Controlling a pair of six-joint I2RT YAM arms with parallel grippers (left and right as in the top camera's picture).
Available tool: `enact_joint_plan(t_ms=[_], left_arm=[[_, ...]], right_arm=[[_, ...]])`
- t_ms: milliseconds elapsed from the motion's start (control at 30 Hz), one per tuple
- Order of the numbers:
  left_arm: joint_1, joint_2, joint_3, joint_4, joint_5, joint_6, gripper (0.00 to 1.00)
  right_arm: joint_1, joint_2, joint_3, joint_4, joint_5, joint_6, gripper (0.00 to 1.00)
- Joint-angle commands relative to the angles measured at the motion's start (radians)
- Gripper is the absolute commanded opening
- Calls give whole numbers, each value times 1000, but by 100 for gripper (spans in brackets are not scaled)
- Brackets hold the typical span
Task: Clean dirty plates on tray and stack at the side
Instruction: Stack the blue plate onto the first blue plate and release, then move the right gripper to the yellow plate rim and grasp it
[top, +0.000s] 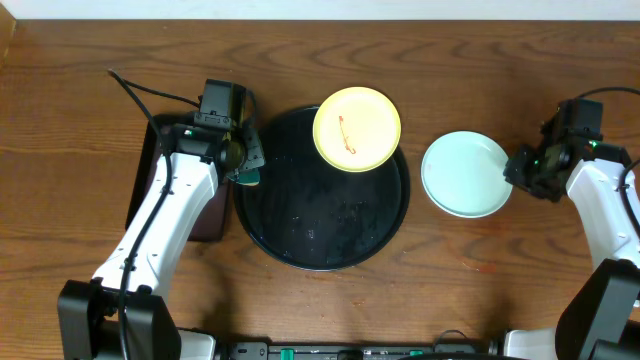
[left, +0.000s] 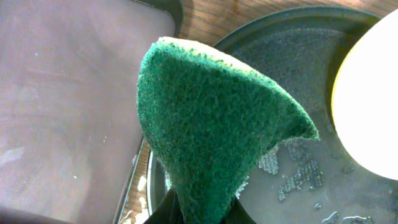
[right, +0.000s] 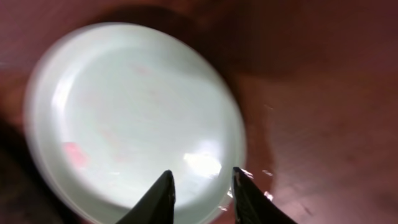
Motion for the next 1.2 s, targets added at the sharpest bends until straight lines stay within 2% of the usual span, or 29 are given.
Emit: enact_joint_plan(t_ms=[0,167,300,567,700,1033,1067,1133,1167], left_arm=[[4,6,11,4,-12,10,8],[4,7,11,6,-12,10,8],[4,16,11,7,-12,9,7],[3,26,10,11,-11,9,7],[3,26,10,19,-11,9,8],[3,26,10,18,-8,5,8],[3,26,10,18,-8,5,8],[3,26,10,18,-8,5,8],[3,26,10,18,-8,5,8]], right_arm=[[32,5,19,19,-164,-40,31],[143,14,138,-4,-158,-66,36],[237,78,299,-47,-139,-94,38],[347,387,667,-193,-157,-222,38],[389,546,795,-204,-160,-271,41],[426,664,818,-111,-209,-283,41],[430,673,818,-106,-209,-283,39],[431,683,818,-101,-208,-283,27],[431,683,818,-102,-207,-283,26]])
